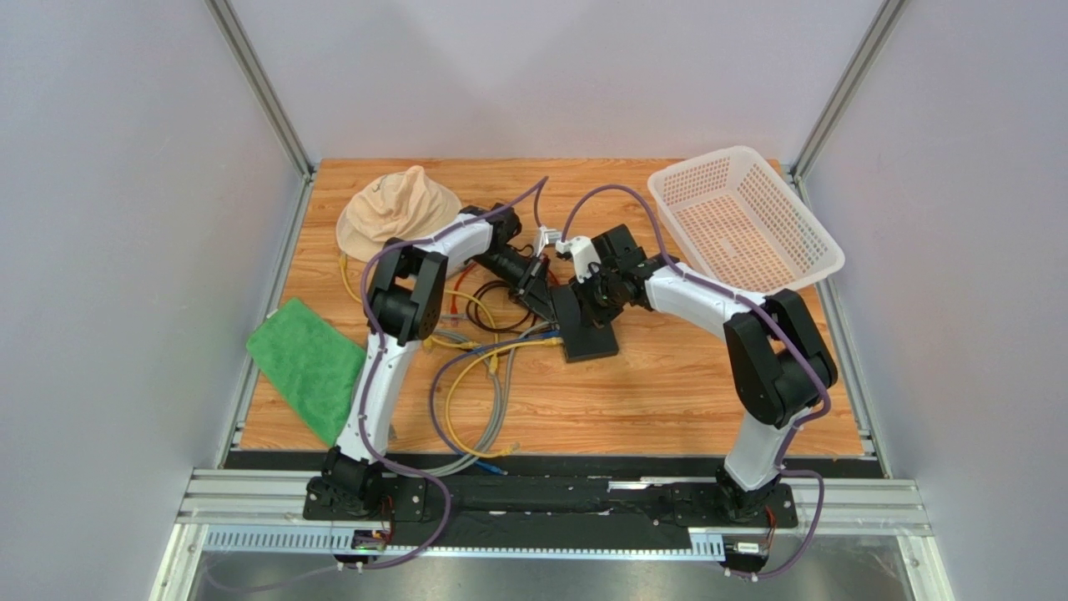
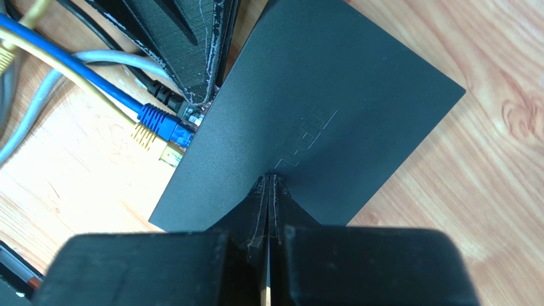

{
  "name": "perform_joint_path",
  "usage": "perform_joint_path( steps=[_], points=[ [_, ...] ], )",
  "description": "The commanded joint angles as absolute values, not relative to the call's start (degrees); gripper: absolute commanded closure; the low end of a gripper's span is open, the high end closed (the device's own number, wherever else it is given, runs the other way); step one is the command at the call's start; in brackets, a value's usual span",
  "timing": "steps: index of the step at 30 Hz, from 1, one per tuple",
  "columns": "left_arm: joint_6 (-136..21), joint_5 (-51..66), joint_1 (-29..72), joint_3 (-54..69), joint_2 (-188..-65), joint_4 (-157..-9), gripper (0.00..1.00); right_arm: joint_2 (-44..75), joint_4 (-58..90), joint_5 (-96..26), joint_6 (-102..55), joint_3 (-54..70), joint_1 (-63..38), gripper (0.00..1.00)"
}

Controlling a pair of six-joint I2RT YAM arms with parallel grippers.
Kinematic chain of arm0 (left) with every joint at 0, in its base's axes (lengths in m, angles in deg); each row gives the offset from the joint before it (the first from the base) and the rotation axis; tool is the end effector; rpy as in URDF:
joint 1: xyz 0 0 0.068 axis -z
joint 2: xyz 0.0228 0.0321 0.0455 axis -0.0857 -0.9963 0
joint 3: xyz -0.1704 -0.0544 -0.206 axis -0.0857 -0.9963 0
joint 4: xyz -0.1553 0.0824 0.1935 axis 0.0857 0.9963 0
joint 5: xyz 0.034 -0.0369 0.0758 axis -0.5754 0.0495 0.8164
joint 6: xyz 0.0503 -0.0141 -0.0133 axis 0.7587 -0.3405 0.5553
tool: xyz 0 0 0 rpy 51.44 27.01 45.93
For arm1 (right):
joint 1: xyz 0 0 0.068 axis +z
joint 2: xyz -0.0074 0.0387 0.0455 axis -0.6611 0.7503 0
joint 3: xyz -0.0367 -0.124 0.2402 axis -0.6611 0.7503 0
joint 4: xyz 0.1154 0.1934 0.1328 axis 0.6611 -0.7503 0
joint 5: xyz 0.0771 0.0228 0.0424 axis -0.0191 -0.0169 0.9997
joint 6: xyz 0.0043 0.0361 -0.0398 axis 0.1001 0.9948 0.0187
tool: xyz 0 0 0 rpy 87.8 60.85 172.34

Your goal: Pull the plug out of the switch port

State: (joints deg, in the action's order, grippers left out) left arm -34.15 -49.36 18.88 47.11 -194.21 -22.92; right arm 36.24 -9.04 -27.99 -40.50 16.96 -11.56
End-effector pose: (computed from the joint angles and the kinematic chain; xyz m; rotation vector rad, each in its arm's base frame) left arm 0.4200 -0.2204 0.1092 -0.7990 -2.4393 1.6374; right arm 0.3090 0.1878 0.1853 -0.9940 2.4542 0.4570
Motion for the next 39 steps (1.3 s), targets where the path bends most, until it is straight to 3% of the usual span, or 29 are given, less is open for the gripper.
perform_joint_path(
  steps=[1,6,15,20,31,35,39],
  points=[
    [-27.11,-47.28,16.53,49.75,-192.87,-17.33,1.0,39.53,-12.81,-29.59,-41.55,16.97,-11.59,1.0],
    [-25.27,-50.26,18.73,40.69,-192.17,-17.6,1.0,39.53,-12.81,-29.51,-41.64,17.05,-11.59,1.0],
    [-31.24,-50.46,14.6,43.58,-192.34,-19.36,1.0,40.59,-13.25,-28.63,-41.47,16.62,-11.59,1.0],
    [-28.35,-46.58,16.35,38.84,-190.15,-19.62,1.0,41.2,-13.6,-28.28,-41.73,16.26,-11.41,1.0],
    [-25.8,-41.92,13.46,50.44,-191.03,-11.46,1.0,40.15,-13.25,-28.63,-41.82,17.14,-11.41,1.0],
    [-25.09,-39.2,11.35,52.28,-186.04,-11.09,1.0,39.53,-12.73,-28.8,-41.82,17.76,-11.24,1.0],
    [-23.16,-29.05,9.15,55.09,-181.01,-12.23,1.0,39.53,-12.73,-28.8,-41.82,17.58,-11.32,1.0]
  ],
)
